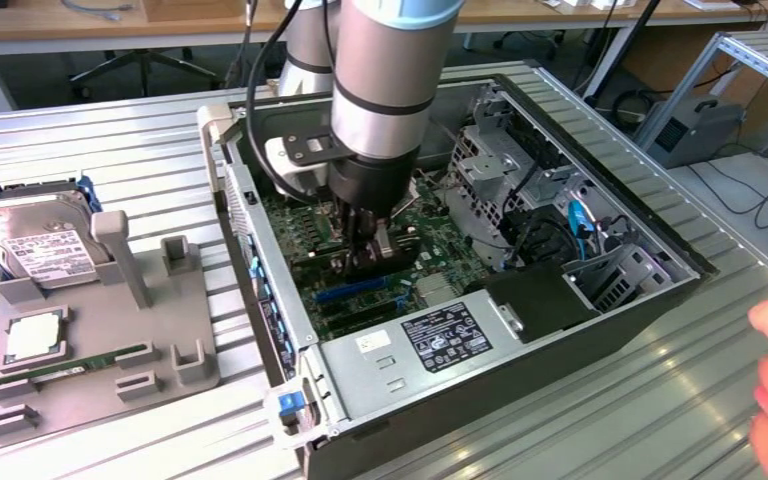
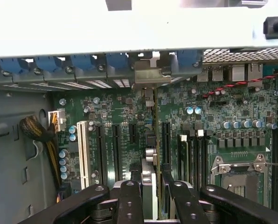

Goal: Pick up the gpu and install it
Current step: 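Insert the gpu into the slot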

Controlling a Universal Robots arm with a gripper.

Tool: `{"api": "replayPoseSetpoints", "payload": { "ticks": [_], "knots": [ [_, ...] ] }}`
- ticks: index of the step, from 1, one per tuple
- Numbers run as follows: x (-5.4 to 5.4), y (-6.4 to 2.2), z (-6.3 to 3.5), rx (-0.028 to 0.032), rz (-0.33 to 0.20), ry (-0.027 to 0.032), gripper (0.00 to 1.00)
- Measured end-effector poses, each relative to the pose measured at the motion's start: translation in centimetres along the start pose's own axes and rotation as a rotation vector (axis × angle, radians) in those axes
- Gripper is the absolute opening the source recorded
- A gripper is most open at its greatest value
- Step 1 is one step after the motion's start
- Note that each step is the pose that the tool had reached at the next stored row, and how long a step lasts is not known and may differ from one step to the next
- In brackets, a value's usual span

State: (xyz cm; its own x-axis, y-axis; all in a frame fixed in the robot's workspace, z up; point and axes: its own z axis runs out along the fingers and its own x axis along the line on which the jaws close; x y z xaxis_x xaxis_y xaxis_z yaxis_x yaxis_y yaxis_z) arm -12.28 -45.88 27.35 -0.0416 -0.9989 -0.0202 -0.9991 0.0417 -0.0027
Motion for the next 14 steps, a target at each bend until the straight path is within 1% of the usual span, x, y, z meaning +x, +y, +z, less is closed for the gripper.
{"api": "replayPoseSetpoints", "payload": {
  "ticks": [5, 14],
  "knots": [
    [-0.06, 0.02, 0.11, 0.0, 0.0, 0.0004, 0.27],
    [-0.08, 0.33, 0.35, 0.0001, 0.0, 0.0005, 0.27]
  ]
}}
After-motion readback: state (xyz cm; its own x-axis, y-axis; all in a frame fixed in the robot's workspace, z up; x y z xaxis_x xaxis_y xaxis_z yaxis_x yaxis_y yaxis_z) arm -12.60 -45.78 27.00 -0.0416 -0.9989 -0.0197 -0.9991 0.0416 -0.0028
